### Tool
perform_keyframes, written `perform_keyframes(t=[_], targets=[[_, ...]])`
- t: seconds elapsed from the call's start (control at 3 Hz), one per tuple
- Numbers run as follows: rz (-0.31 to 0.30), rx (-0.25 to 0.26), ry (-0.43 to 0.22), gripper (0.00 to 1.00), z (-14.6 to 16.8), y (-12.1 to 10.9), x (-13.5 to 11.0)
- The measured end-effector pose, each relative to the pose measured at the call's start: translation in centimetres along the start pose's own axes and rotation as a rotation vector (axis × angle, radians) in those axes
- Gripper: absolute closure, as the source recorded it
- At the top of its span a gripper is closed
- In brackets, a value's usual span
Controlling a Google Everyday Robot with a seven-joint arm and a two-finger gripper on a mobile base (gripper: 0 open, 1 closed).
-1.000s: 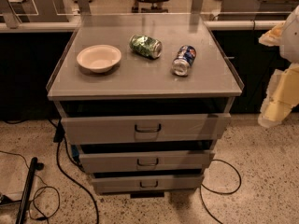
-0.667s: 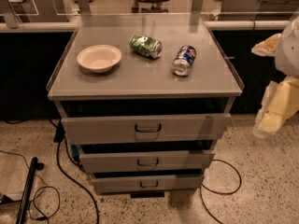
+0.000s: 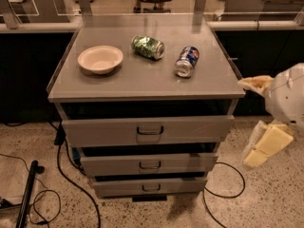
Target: Open top drawer
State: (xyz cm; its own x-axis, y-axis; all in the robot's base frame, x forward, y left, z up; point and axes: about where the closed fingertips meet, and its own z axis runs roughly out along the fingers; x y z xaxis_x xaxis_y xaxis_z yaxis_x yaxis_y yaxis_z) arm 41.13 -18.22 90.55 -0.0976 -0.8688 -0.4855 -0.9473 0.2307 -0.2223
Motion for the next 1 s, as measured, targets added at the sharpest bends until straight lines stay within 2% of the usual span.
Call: perform_keyframes(t=[0.33, 0.67, 1.0], targets=[[0.005, -0.005, -0.028, 0.0, 3.6, 1.6, 0.7], [0.005, -0.005, -0.028, 0.0, 3.6, 1.6, 0.7], [-0.002, -0.039, -0.027, 0.0, 5.4, 2.0, 0.4]])
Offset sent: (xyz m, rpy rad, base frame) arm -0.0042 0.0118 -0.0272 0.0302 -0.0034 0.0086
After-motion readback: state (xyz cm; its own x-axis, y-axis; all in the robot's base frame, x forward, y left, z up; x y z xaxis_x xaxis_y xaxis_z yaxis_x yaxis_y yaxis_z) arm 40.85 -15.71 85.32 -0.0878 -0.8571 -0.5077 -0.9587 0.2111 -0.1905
